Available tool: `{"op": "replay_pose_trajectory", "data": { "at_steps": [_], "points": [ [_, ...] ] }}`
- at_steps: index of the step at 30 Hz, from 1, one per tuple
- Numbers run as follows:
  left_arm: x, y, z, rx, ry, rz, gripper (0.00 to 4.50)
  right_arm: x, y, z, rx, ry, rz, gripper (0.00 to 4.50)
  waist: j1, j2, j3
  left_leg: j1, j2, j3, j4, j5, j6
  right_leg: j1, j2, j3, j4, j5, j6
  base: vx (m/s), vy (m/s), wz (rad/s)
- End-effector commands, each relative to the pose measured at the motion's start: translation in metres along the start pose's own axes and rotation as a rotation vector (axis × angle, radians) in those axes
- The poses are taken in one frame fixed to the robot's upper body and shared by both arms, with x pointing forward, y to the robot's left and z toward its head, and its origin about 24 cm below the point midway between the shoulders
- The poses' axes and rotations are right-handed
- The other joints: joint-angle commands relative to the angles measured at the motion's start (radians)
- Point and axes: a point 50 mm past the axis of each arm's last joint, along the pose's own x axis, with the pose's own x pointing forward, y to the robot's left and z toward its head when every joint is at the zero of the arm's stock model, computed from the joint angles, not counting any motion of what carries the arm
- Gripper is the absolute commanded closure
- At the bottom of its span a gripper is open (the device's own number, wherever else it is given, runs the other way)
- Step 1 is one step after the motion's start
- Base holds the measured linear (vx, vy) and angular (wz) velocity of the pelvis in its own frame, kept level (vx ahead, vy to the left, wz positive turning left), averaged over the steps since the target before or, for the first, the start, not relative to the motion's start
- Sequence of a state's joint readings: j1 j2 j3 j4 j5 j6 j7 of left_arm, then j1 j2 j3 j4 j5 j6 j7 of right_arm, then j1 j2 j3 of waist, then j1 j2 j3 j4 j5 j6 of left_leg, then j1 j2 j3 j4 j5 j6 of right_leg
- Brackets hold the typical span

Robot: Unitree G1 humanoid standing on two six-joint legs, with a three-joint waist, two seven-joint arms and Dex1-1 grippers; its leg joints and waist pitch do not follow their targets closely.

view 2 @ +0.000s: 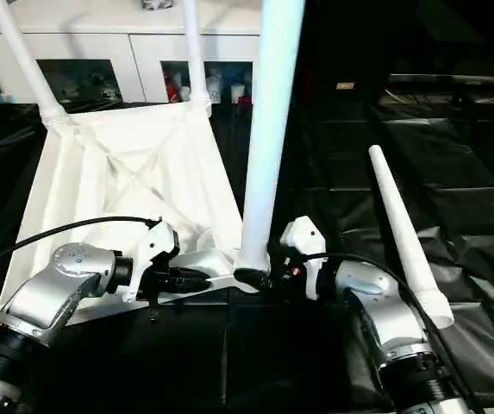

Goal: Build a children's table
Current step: Rotate leg to tighten

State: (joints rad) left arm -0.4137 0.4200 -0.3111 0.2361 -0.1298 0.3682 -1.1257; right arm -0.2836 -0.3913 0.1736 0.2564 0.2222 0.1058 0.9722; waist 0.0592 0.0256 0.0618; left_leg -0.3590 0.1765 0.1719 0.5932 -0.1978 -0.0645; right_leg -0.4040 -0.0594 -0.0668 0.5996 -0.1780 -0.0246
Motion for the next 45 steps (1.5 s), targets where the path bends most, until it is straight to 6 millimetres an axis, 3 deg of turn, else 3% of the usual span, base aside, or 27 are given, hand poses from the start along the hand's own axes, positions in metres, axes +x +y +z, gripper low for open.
{"op": "replay_pose_trajectory", "data": {
  "at_steps": [1, 7, 10, 12, 13, 15, 16, 17, 18, 19, 20, 22, 27, 34, 38, 39, 45],
  "points": [
    [0.001, -0.005, 0.003, 0.011, -0.013, -0.036, 4.5, 0.0, 0.0, 0.002, -0.012, -0.004, 0.004, 1.56, 0.003, -0.011, -0.072, -0.002, 0.05, -0.013, -0.059, -0.093, 0.113, 0.062, -0.082, 0.052, -0.058, -0.137, -0.242, 0.0, 0.0, 0.0],
    [0.001, -0.005, 0.002, 0.005, -0.008, -0.034, 4.5, 0.002, 0.0, 0.0, -0.008, 0.001, -0.005, 1.77, 0.003, -0.011, -0.071, -0.002, 0.05, -0.013, -0.059, -0.092, 0.111, 0.062, -0.082, 0.052, -0.058, -0.144, -0.237, 0.0, 0.0, 0.0],
    [0.005, 0.002, -0.001, -0.026, 0.015, 0.048, 4.5, 0.007, -0.006, -0.004, 0.015, -0.006, -0.111, 1.8, 0.001, -0.01, -0.07, -0.003, 0.049, -0.013, -0.059, -0.099, 0.109, 0.062, -0.082, 0.051, -0.059, -0.147, -0.24, 0.0, 0.0, 0.0],
    [0.007, 0.005, -0.002, -0.037, 0.019, 0.074, 4.5, 0.008, -0.009, -0.006, 0.024, -0.003, -0.154, 1.8, -0.003, -0.011, -0.063, -0.001, 0.047, -0.012, -0.062, -0.135, 0.091, 0.057, -0.081, 0.049, -0.07, -0.224, -0.226, 0.0, 0.0, 0.0],
    [0.012, 0.01, -0.002, -0.068, 0.018, 0.143, 4.5, 0.013, -0.013, -0.008, 0.037, -0.003, -0.245, 1.8, -0.005, -0.014, -0.064, -0.001, 0.045, -0.014, -0.062, -0.152, 0.075, 0.062, -0.083, 0.049, -0.074, -0.279, -0.207, 0.0, 0.0, 0.0],
    [0.023, 0.019, -0.001, -0.116, 0.015, 0.249, 4.5, 0.022, -0.019, -0.012, 0.072, -0.004, -0.385, 1.8, -0.013, -0.014, -0.059, 0.006, 0.041, -0.014, -0.065, -0.188, 0.044, 0.055, -0.08, 0.047, -0.088, -0.386, -0.171, 0.0, 0.0, 0.0],
    [0.026, 0.02, -0.001, -0.123, 0.013, 0.263, 4.5, 0.024, -0.019, -0.012, 0.083, -0.007, -0.41, 1.8, -0.011, -0.014, -0.06, 0.009, 0.04, -0.014, -0.064, -0.19, 0.041, 0.054, -0.083, 0.047, -0.091, -0.4, -0.164, 0.0, 0.0, 0.0],
    [0.03, 0.022, 0.001, -0.138, 0.007, 0.29, 4.5, 0.028, -0.02, -0.012, 0.106, -0.011, -0.451, 1.8, -0.012, -0.014, -0.062, 0.004, 0.04, -0.016, -0.065, -0.182, 0.041, 0.059, -0.084, 0.049, -0.088, -0.387, -0.161, 0.0, 0.0, 0.0],
    [0.035, 0.023, 0.003, -0.15, 0.001, 0.314, 4.5, 0.031, -0.021, -0.012, 0.129, -0.013, -0.495, 1.8, -0.013, -0.012, -0.059, 0.003, 0.041, -0.015, -0.067, -0.188, 0.044, 0.055, -0.081, 0.049, -0.091, -0.391, -0.156, 0.0, 0.0, 0.0],
    [0.039, 0.025, 0.005, -0.157, -0.002, 0.335, 4.5, 0.035, -0.022, -0.012, 0.155, -0.013, -0.535, 1.8, -0.014, -0.011, -0.057, 0.012, 0.039, -0.014, -0.066, -0.218, 0.042, 0.048, -0.08, 0.047, -0.098, -0.434, -0.146, 0.0, 0.0, 0.0],
    [0.047, 0.028, 0.008, -0.167, -0.003, 0.383, 4.5, 0.043, -0.024, -0.012, 0.186, -0.001, -0.613, 1.8, -0.013, -0.01, -0.061, 0.01, 0.038, -0.018, -0.067, -0.21, 0.038, 0.053, -0.082, 0.046, -0.097, -0.441, -0.138, 0.0, 0.0, 0.0],
    [0.054, 0.033, 0.011, -0.204, 0.0, 0.451, 4.5, 0.052, -0.025, -0.013, 0.212, 0.021, -0.686, 1.8, -0.016, -0.009, -0.06, 0.011, 0.038, -0.017, -0.067, -0.209, 0.034, 0.048, -0.079, 0.047, -0.097, -0.43, -0.14, 0.0, 0.0, 0.0],
    [0.066, 0.041, 0.018, -0.225, 0.001, 0.547, 4.5, 0.077, -0.02, -0.015, 0.282, 0.079, -0.76, 1.8, -0.015, -0.009, -0.067, 0.007, 0.038, -0.017, -0.067, -0.192, 0.038, 0.055, -0.08, 0.049, -0.086, -0.31, -0.174, 0.0, 0.0, 0.0],
    [0.07, 0.042, 0.023, -0.214, -0.018, 0.535, 4.5, 0.084, -0.017, -0.014, 0.233, 0.111, -0.787, 1.8, -0.011, -0.01, -0.068, 0.007, 0.041, -0.017, -0.07, -0.197, 0.045, 0.056, -0.084, 0.05, -0.087, -0.322, -0.165, 0.0, 0.0, 0.0],
    [0.073, 0.039, 0.021, -0.21, -0.01, 0.494, 4.5, 0.081, -0.022, -0.013, 0.291, 0.073, -0.829, 1.8, -0.012, -0.009, -0.066, 0.01, 0.04, -0.017, -0.073, -0.239, 0.039, 0.052, -0.086, 0.05, -0.094, -0.382, -0.15, 0.0, 0.0, 0.0],
    [0.074, 0.038, 0.02, -0.208, -0.009, 0.487, 4.5, 0.08, -0.024, -0.011, 0.314, 0.052, -0.837, 1.25, -0.012, -0.007, -0.067, 0.011, 0.04, -0.018, -0.074, -0.244, 0.039, 0.052, -0.086, 0.05, -0.095, -0.391, -0.144, 0.0, 0.0, 0.0],
    [0.078, 0.036, 0.022, -0.193, -0.023, 0.454, 4.5, 0.071, -0.028, 0.004, 0.263, -0.044, -0.842, 0.76, -0.013, -0.008, -0.067, 0.008, 0.043, -0.02, -0.078, -0.252, 0.034, 0.052, -0.087, 0.05, -0.098, -0.387, -0.138, 0.0, 0.0, 0.0]
  ]
}}
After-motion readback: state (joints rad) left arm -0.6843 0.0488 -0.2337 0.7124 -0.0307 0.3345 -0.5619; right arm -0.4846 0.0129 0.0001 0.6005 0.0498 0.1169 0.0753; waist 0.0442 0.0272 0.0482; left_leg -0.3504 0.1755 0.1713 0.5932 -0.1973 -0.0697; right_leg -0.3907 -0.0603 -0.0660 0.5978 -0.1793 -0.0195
